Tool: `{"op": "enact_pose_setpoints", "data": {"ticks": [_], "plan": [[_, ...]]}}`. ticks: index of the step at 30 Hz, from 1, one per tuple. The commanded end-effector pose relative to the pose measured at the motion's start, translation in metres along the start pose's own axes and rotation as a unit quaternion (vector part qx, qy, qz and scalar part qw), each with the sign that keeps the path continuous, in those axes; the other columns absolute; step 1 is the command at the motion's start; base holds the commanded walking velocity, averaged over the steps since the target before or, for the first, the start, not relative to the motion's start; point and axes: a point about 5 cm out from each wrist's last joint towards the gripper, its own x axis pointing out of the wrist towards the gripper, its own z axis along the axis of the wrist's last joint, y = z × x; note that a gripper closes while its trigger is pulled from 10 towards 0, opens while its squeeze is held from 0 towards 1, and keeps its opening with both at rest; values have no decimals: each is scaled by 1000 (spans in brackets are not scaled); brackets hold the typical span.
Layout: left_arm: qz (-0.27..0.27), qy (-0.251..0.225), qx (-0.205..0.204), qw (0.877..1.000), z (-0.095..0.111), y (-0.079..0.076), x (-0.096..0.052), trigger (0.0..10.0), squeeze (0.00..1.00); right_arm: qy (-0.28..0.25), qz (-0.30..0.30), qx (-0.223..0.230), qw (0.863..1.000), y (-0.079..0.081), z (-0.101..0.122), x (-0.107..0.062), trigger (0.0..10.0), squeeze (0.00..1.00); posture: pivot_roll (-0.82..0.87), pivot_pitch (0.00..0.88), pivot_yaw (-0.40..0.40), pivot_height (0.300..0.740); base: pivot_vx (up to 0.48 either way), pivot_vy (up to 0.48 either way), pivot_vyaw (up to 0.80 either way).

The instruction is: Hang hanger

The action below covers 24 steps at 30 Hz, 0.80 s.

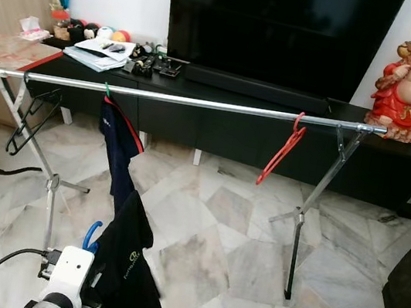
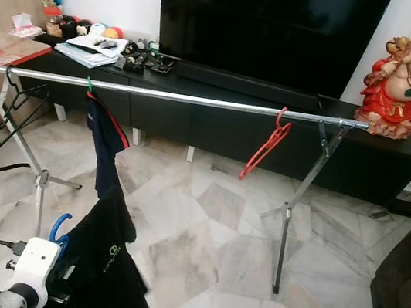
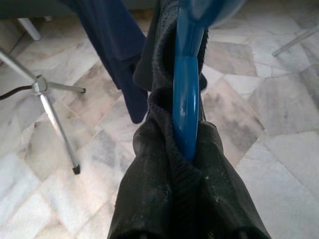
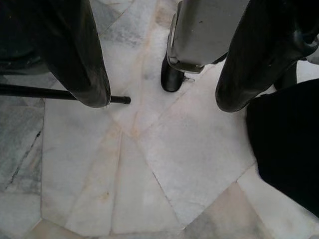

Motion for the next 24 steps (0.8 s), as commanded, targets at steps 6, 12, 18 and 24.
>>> {"op": "enact_pose_setpoints", "data": {"ticks": [6, 12, 18, 24], "plan": [[1, -19, -1, 1000, 11, 2, 4, 10000, 0, -4, 1, -5, 1000, 0, 5, 1, 10000, 0, 88, 0, -3, 740, 337, 0, 0], [2, -22, 1, 1000, 13, 3, 7, 10000, 0, -5, 1, -2, 1000, 0, 6, 1, 10000, 0, 87, 0, -6, 740, 352, 0, 0], [4, -24, 2, 1000, 15, 4, 8, 10000, 0, -7, 1, -2, 1000, 0, 7, 1, 10000, 0, 91, 0, -9, 740, 363, 0, 0], [5, -24, 3, 1000, 15, 4, 9, 10000, 0, -7, 3, -2, 1000, 0, 8, 1, 10000, 0, 97, 0, -15, 740, 375, 0, 0]]}}
